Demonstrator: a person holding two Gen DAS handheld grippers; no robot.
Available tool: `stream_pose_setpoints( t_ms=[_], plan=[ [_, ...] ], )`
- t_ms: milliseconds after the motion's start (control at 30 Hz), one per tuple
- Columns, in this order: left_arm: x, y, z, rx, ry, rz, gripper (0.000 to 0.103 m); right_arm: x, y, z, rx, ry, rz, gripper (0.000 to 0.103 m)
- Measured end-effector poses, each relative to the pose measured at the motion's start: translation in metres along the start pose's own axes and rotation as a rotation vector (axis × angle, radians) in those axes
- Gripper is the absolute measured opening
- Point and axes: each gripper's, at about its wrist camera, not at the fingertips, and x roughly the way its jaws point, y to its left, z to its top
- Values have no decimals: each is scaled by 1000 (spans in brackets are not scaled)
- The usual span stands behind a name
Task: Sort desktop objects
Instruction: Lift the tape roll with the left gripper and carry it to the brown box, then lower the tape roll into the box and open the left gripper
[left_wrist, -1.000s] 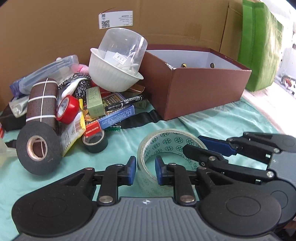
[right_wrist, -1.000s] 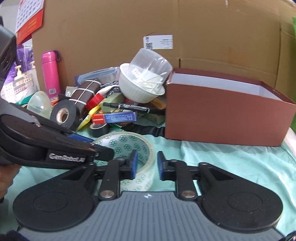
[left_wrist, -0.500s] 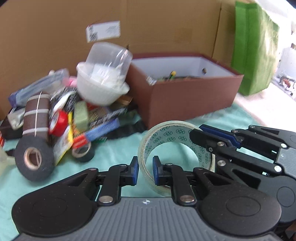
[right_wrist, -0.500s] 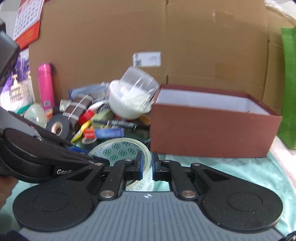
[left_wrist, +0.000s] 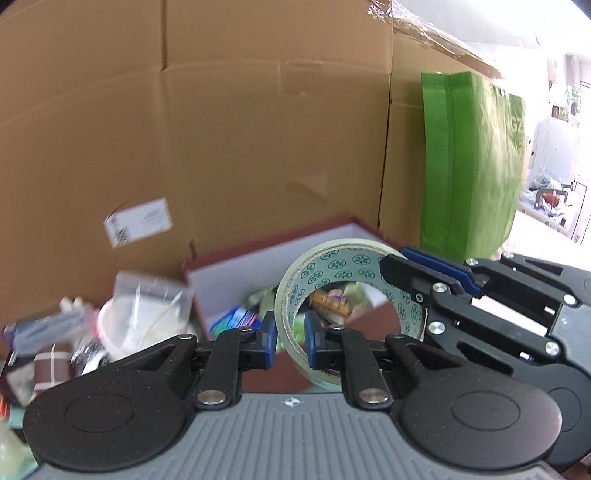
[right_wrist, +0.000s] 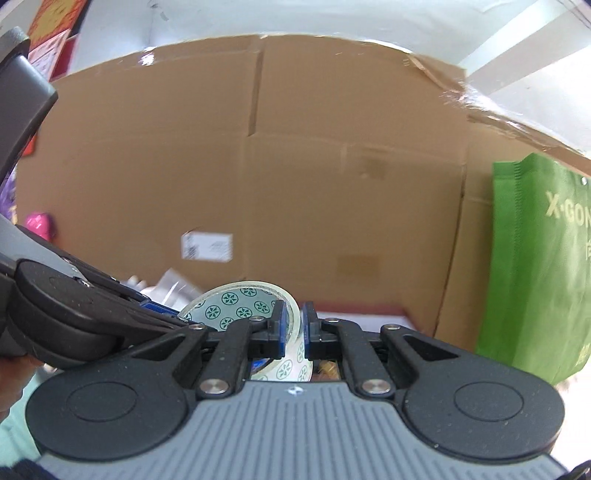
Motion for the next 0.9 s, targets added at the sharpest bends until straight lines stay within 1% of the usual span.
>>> stream_pose_setpoints(
  t_ms=[167,300,400,700,900],
  plan=[
    [32,-9,32,8,5,-25,14,29,-34,15,34,13,-30,7],
    [64,-11,45,-11,24,-55,14,57,-54,20,21,41,-48,7],
    [92,-11,48,-22,55,-69,14,78,-66,15,2,72,-51,7],
    [175,-10,41,-70,189,-105,14,139,-89,-23,-42,169,-34,7],
    [208,-9,44,-110,222,-127,14,165,-99,-29,-70,214,-35,7]
  ],
)
